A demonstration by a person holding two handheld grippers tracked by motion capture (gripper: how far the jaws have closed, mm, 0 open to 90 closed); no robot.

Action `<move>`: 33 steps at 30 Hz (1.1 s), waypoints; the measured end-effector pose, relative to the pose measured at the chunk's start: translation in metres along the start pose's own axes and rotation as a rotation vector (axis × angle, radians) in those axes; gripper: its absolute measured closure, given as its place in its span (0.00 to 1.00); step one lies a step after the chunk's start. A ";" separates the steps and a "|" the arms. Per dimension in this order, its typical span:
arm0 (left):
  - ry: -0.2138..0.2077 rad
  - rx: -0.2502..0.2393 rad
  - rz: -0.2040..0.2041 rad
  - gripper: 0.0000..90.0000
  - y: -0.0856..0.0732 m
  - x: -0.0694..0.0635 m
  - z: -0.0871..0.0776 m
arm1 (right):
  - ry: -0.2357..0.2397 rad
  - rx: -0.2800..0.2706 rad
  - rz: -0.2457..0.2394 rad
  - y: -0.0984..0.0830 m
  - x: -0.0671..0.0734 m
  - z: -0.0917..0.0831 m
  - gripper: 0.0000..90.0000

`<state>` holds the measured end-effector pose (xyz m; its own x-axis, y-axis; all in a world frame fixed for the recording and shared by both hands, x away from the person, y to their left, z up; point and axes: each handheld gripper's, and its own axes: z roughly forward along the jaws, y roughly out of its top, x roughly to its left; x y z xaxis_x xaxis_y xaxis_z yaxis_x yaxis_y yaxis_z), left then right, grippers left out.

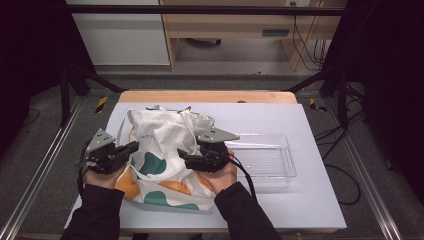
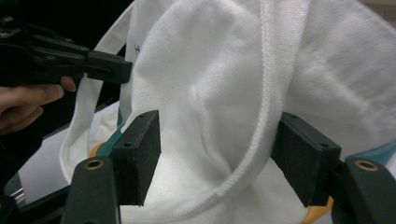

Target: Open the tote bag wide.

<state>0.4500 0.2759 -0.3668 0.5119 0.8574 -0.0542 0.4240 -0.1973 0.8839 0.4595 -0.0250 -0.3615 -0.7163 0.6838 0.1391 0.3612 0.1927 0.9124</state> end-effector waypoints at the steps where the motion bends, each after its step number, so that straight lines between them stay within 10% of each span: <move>1: -0.003 -0.001 0.000 0.98 0.000 0.000 -0.001 | -0.004 0.004 -0.001 0.000 0.001 0.003 0.40; 10: -0.016 -0.002 -0.005 0.98 -0.004 -0.002 -0.004 | -0.035 0.011 -0.009 -0.003 0.003 0.014 0.54; 19: -0.022 0.007 0.011 0.98 -0.005 -0.006 -0.004 | -0.043 0.045 -0.020 -0.005 0.005 0.020 0.96; 24: -0.020 0.006 0.008 0.97 -0.005 -0.007 -0.004 | -0.035 0.049 -0.039 -0.006 0.006 0.016 0.97; 33: -0.023 -0.044 -0.033 0.55 0.000 -0.006 -0.004 | 0.020 0.055 -0.092 -0.012 0.013 0.002 0.97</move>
<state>0.4442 0.2725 -0.3647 0.5157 0.8516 -0.0941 0.4078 -0.1473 0.9011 0.4470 -0.0171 -0.3715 -0.7591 0.6478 0.0641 0.3254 0.2924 0.8992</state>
